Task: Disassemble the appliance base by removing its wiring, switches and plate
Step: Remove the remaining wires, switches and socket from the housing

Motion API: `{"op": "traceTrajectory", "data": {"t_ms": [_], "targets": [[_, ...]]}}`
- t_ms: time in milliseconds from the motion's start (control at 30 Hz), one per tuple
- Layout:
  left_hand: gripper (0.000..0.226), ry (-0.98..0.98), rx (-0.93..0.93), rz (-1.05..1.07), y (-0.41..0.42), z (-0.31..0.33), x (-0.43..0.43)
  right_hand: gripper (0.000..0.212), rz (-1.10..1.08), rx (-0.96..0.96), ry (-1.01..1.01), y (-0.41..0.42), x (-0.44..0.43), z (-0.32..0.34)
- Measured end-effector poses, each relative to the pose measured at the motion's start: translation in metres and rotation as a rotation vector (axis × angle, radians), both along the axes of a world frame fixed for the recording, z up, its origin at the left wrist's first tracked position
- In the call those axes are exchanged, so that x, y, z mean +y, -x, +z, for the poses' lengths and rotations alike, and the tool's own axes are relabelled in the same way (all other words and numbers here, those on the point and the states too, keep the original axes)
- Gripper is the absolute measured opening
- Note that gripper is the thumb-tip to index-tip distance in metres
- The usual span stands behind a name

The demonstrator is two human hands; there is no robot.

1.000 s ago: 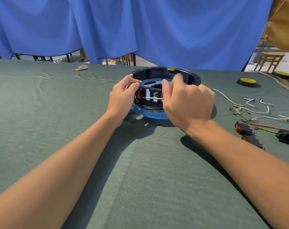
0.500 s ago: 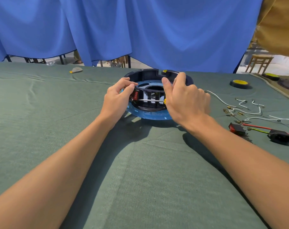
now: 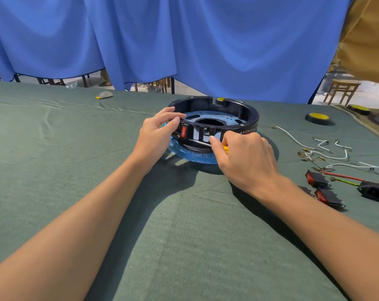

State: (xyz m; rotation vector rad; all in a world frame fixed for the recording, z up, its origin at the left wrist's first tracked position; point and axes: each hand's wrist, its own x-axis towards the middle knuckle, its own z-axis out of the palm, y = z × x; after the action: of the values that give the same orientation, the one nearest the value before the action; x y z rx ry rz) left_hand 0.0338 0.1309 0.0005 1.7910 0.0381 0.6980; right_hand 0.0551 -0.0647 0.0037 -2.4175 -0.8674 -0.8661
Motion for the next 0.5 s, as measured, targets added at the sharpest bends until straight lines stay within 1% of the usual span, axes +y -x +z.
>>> {"op": "traceTrajectory", "data": {"t_ms": [100,200,433,500], "targets": [[0.028,0.015,0.019,-0.028,0.001,0.002,0.0023,0.048,0.001,0.051,-0.039,-0.0039,0.0011,-0.0013],[0.03,0.035,0.017,-0.038,0.0021,0.0027,0.0024,0.052,0.017,0.049,-0.081,-0.0057,0.0008,-0.0023],[0.031,0.013,0.013,-0.016,0.0031,0.0022,0.0009,0.051,0.025,0.048,-0.115,-0.0071,0.0013,-0.0032],[0.03,0.004,0.016,-0.011,0.0035,0.0018,0.0011,0.05,0.048,0.098,-0.15,-0.0085,0.0001,-0.0035]]}}
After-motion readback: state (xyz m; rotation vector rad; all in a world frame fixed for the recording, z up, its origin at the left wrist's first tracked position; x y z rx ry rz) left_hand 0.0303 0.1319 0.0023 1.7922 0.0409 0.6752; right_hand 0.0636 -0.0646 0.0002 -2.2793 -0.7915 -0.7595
